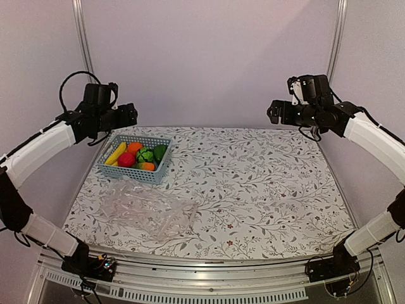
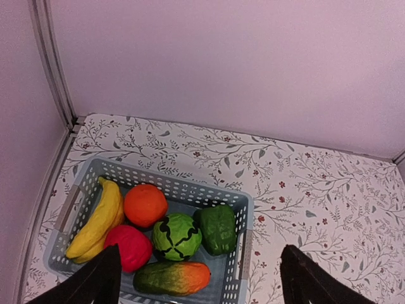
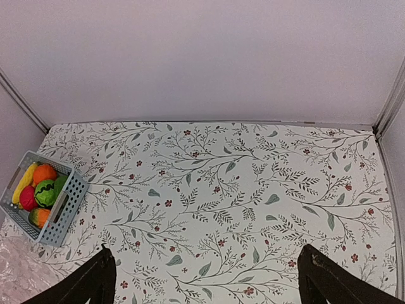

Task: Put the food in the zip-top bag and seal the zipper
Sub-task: Move the bin to the center of the board.

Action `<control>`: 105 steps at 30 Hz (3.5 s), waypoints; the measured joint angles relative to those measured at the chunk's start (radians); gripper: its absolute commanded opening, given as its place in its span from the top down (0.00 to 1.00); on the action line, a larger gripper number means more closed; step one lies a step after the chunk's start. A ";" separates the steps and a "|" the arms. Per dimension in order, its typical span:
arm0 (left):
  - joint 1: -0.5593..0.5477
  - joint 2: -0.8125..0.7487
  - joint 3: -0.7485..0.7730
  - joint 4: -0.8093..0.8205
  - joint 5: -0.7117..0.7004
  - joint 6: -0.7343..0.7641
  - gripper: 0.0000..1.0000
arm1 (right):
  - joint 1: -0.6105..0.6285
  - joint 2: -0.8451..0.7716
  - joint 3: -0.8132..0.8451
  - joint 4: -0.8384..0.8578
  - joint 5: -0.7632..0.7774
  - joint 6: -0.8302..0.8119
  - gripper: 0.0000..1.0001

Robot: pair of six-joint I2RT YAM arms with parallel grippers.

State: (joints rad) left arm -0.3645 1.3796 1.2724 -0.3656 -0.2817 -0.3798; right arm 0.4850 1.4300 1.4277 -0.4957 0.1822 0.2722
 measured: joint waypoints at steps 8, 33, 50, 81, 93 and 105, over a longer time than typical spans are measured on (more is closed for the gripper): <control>-0.022 0.118 0.148 -0.088 0.067 -0.021 0.20 | 0.001 -0.002 -0.005 -0.030 0.005 0.050 0.01; -0.131 0.619 0.463 -0.460 0.139 -0.153 0.36 | 0.006 0.038 -0.054 -0.111 -0.296 0.171 0.05; -0.133 0.797 0.548 -0.473 0.140 -0.042 0.79 | 0.006 0.039 -0.080 -0.142 -0.318 0.184 0.06; -0.595 0.798 0.567 -0.253 0.564 0.121 0.47 | -0.068 0.048 -0.074 -0.215 -0.385 0.194 0.14; -0.356 0.209 0.178 -0.180 0.412 0.041 0.49 | 0.007 0.349 0.152 -0.233 -0.369 0.006 0.39; -0.320 0.109 0.005 -0.272 0.301 -0.061 0.50 | 0.040 0.743 0.525 -0.287 -0.378 -0.100 0.32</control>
State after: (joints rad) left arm -0.6842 1.4883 1.2770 -0.6376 0.0196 -0.4404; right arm 0.5255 2.1727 1.9530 -0.7826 -0.1959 0.1719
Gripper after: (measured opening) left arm 0.504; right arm 0.692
